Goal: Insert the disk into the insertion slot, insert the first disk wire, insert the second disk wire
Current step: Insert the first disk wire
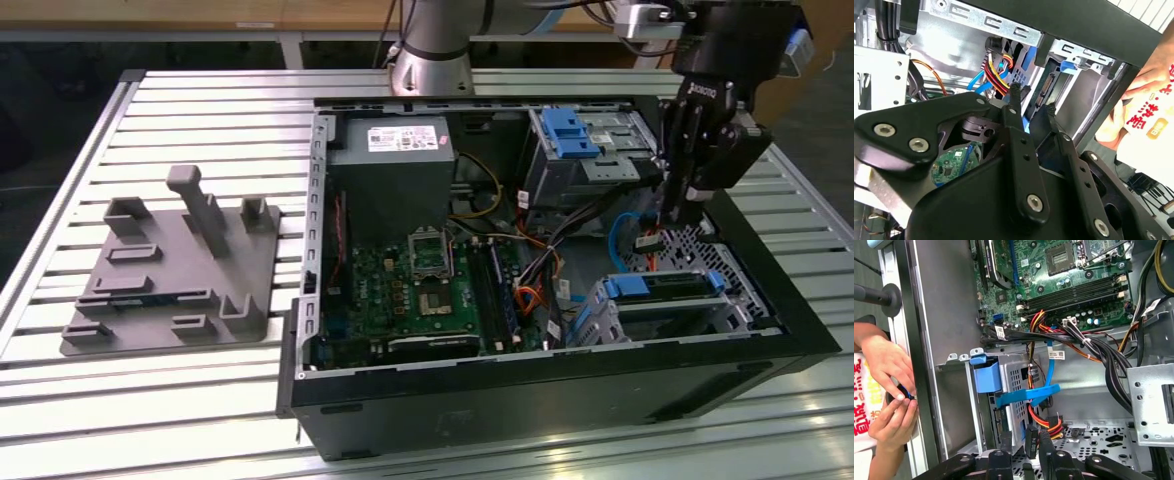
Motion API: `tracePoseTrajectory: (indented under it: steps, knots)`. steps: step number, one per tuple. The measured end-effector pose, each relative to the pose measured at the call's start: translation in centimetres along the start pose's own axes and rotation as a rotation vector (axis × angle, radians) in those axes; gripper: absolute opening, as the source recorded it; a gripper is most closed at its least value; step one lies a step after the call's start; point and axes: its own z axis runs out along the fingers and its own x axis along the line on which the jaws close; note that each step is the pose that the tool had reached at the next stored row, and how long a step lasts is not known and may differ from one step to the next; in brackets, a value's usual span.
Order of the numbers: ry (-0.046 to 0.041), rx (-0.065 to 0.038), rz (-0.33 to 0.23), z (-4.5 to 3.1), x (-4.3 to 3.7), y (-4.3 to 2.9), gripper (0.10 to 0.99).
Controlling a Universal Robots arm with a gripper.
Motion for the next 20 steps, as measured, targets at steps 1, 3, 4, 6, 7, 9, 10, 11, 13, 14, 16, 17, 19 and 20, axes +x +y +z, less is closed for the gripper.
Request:
tracePoseTrajectory:
  steps: [1,3,4,6,7,9,10,11,13,14,16,17,19,20]
  knots:
    - [0.0006,0.000,0.001,0.05,-0.02,0.00,0.349]
    - [0.0020,-0.001,0.002,0.12,-0.06,0.01,0.349]
    - [0.0026,-0.001,0.003,0.15,-0.08,0.01,0.349]
    - [0.0033,-0.001,0.005,0.23,-0.13,0.02,0.349]
    - [0.0039,-0.002,0.005,0.25,-0.16,0.02,0.349]
    - [0.0047,-0.002,0.006,0.30,-0.23,0.01,0.349]
    - [0.0049,-0.002,0.007,0.32,-0.27,0.00,0.349]
    - [0.0051,-0.002,0.007,0.34,-0.30,-0.02,0.349]
    - [0.0051,-0.002,0.007,0.37,-0.38,-0.04,0.349]
    - [0.0051,-0.002,0.007,0.38,-0.42,-0.05,0.349]
    - [0.0053,-0.002,0.007,0.39,-0.50,-0.06,0.267]
    - [0.0056,-0.002,0.007,0.40,-0.55,-0.07,0.267]
    - [0.0069,-0.002,0.007,0.42,-0.64,-0.08,0.200]
    - [0.0077,-0.002,0.007,0.43,-0.69,-0.08,0.200]
